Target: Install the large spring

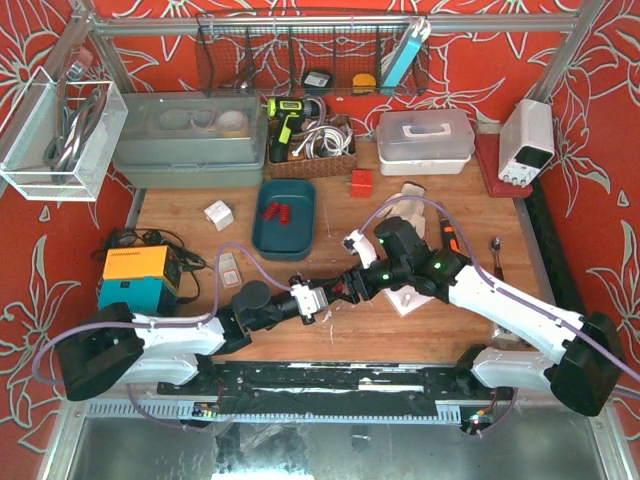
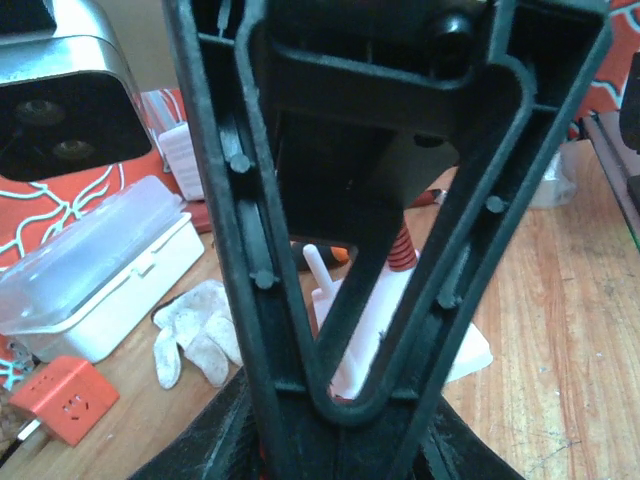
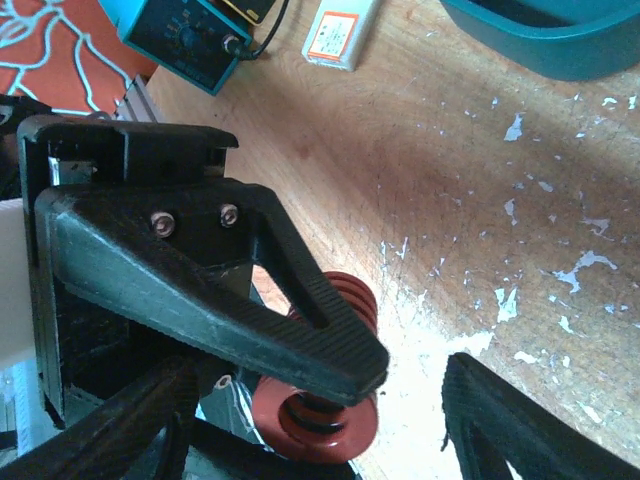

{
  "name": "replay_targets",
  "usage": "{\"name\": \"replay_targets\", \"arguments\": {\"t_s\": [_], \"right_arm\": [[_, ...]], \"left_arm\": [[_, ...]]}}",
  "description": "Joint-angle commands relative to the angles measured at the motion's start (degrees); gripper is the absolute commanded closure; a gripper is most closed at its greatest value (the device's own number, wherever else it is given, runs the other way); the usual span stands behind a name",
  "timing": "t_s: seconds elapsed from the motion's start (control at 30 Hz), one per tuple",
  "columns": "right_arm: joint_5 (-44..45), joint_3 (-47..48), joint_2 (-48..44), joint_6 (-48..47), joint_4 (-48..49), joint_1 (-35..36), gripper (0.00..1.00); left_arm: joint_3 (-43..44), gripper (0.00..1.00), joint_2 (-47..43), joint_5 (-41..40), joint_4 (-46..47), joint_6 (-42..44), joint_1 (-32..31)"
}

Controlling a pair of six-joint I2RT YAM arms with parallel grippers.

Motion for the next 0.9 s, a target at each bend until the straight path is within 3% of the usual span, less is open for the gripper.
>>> {"name": "replay_targets", "arguments": {"t_s": [0.0, 0.27, 0.7, 0.77, 0.87], "right_arm": [[1.32, -1.45, 0.56, 3.47, 2.51, 1.68, 0.33], [5.39, -1.63, 1.10, 6.86, 1.38, 2.30, 0.43], [4.91, -3.03, 0.12, 11.52, 5.54, 2.25, 0.83], [5.72, -3.09, -0.57, 11.90, 5.99, 2.23, 0.89], [8.58, -3.49, -2.04, 12.49, 6.01, 2.28, 0.94]], "left_arm": [[2.03, 1.00, 0.94, -1.82, 3.67, 0.81, -0.72], [2.61, 1.00, 1.89, -3.49, 3.53, 1.49, -1.17], [2.24, 0.99, 1.68, -4.98, 3.54, 2.28, -1.62], [1.71, 0.88, 1.48, -5.71, 3.74, 2.01, -1.62], [0.26, 0.63, 0.72, -7.00, 4.28, 1.90, -1.62]]}}
